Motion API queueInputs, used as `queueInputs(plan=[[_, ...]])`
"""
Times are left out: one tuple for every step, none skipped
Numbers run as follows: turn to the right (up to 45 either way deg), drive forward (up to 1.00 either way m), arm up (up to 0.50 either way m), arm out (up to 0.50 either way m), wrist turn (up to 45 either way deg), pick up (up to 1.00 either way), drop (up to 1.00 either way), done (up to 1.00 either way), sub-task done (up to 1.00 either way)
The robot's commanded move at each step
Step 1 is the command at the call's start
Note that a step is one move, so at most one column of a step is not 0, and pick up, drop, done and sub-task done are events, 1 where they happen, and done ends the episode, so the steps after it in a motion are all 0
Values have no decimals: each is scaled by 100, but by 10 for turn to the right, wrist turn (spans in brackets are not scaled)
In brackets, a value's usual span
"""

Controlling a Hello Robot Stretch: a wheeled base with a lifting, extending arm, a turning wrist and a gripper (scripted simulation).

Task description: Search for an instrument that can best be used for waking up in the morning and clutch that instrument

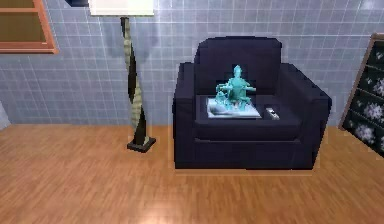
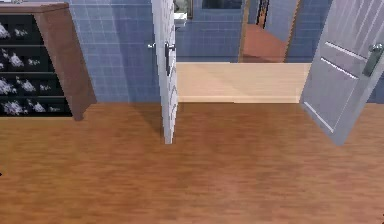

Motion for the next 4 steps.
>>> queueInputs(plan=[[0, 25, 0, 0, 0, 0, 0, 0, 0], [-450, 0, 0, 0, 0, 0, 0, 0, 0], [-390, 0, 0, 0, 0, 0, 0, 0, 0], [0, 40, 0, 0, 0, 0, 0, 0, 0]])
